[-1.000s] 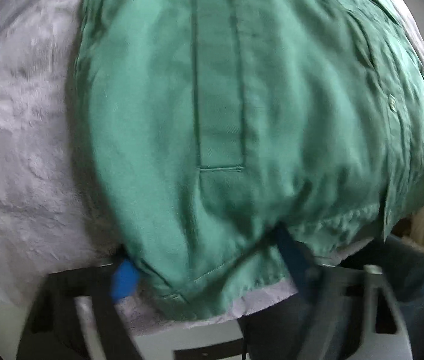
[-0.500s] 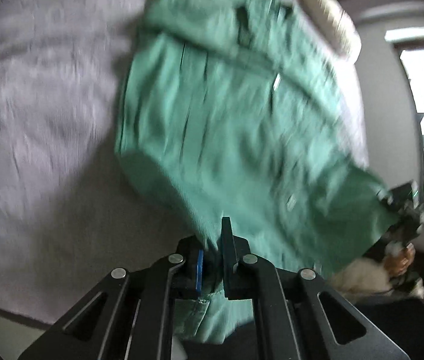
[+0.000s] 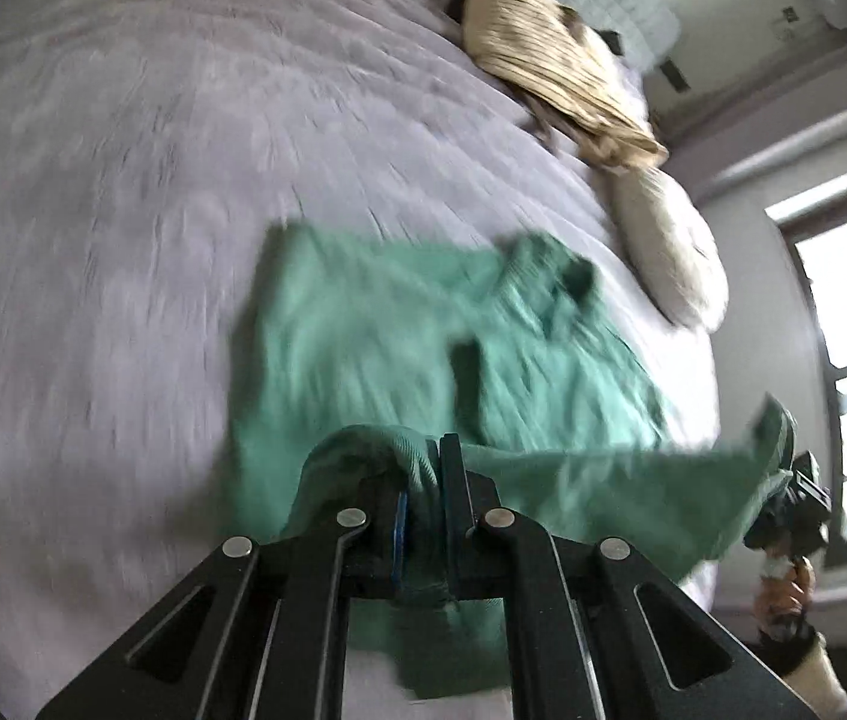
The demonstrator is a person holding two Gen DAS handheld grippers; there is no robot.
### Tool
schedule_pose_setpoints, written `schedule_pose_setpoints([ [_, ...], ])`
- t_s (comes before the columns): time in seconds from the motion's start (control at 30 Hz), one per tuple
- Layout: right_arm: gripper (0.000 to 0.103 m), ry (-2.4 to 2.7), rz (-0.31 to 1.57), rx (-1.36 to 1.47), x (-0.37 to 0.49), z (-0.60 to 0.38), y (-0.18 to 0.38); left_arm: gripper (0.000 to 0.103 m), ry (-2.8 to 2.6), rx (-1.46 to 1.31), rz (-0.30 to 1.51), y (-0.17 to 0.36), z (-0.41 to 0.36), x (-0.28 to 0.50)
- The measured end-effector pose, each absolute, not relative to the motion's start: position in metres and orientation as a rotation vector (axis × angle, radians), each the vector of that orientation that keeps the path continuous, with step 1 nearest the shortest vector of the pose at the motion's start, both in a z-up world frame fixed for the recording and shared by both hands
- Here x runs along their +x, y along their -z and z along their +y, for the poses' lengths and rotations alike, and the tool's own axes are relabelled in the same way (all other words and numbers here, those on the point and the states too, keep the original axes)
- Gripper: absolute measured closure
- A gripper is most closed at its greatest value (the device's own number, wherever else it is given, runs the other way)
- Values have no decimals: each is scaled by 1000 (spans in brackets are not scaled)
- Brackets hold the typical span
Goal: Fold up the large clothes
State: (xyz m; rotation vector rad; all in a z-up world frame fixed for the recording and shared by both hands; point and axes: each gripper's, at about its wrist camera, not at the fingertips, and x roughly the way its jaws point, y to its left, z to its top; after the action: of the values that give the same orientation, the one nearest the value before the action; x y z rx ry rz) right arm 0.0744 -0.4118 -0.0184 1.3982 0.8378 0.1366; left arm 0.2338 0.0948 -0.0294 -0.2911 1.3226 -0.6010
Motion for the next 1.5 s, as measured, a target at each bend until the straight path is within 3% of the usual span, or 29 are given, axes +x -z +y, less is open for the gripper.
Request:
schedule_pose_setpoints([
  [0.2,94,21,985,1356,146,-438,89,93,455,-112,1366,89,41,277],
  [0.43,89,58,985,1474,152,-451,116,92,424,-112,1385,81,41,278],
  [0.47,80,48,980,1484,150,-452,113,89,444,-104,1381,74,39,278],
  [0.53,39,33,937,1493,146,-456,103,64,465,-94,1362,61,40,274],
  [0.57,13,22,904,1486,147,-457,96,52,465,-77,1329,52,39,271],
  [0.6,12,6,872,1468,147,-460,87,26,431,-30,1279,41,39,268],
  [0.63,12,-11,861,1445,147,-462,77,22,417,-7,1241,32,40,264],
  [0.77,12,0,891,1332,147,-462,54,22,397,68,1166,12,39,256],
  [0.83,15,28,930,1253,144,-458,48,22,413,87,1184,16,37,250],
  [0.87,26,36,948,1215,142,-455,48,22,418,95,1196,20,34,247],
  [0.9,51,44,974,1177,143,-450,50,22,423,103,1207,25,31,244],
  [0.97,88,52,1062,1082,147,-438,58,22,465,134,1238,42,16,237],
  [1.1,90,66,1181,863,168,-411,71,22,493,184,1244,70,-23,231],
  [1.27,90,194,1167,679,191,-413,79,22,398,227,1194,100,-50,247],
  [1.4,103,297,1179,719,190,-442,101,22,323,208,1213,124,-35,261],
  [1.5,103,290,1128,810,176,-459,102,22,310,201,1220,116,-22,265],
])
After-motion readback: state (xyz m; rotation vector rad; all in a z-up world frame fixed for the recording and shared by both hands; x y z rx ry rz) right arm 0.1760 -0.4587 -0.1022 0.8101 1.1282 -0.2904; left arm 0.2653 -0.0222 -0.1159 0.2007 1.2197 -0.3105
